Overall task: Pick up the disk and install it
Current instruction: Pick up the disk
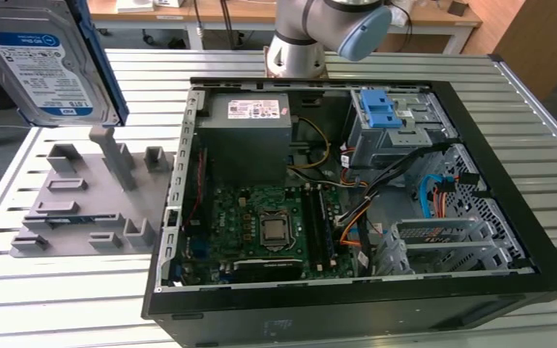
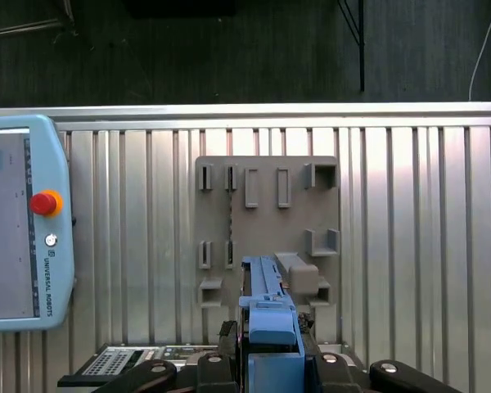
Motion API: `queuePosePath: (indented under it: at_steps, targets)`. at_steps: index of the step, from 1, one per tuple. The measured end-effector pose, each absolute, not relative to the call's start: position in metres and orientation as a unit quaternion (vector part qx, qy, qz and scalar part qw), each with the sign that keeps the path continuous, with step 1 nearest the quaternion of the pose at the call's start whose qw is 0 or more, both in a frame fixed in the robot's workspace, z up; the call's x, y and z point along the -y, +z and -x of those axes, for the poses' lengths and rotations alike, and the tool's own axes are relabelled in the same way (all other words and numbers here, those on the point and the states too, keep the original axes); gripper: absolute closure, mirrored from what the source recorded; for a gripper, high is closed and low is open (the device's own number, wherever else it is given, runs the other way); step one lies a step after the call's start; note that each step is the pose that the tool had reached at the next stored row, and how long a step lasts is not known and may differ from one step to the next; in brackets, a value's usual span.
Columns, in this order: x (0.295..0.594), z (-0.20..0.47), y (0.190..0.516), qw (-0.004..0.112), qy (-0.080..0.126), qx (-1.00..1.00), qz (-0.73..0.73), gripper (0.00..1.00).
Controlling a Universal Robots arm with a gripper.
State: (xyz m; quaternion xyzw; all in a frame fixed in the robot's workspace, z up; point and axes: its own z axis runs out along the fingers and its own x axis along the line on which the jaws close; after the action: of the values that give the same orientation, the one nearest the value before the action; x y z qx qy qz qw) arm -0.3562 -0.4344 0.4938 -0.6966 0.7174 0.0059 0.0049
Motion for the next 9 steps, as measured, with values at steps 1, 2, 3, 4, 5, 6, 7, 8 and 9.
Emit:
queuePosePath:
  at_steps: [1, 2, 3, 4, 5, 6, 7, 8, 9]
  targets:
    - [0.4344, 0.3550, 0.4938, 0.005, 0.006, -0.717, 0.697, 0.63]
    - [0.4344, 0.3538, 0.4938, 0.005, 0.006, -0.717, 0.697, 0.63]
    - [0.4344, 0.3524, 0.4938, 0.005, 0.006, -0.717, 0.697, 0.63]
    - [0.4344, 0.3510, 0.4938, 0.005, 0.006, -0.717, 0.697, 0.63]
    - [0.4344, 0.3495, 0.4938, 0.005, 0.006, -0.717, 0.697, 0.63]
    - [0.4344, 0.3480, 0.4938, 0.005, 0.006, -0.717, 0.697, 0.63]
    - [0.4344, 0.3467, 0.4938, 0.005, 0.006, -0.717, 0.697, 0.63]
    - [0.4344, 0.3458, 0.4938, 0.005, 0.006, -0.717, 0.697, 0.63]
    - [0.4344, 0.3457, 0.4938, 0.005, 0.006, -0.717, 0.697, 0.63]
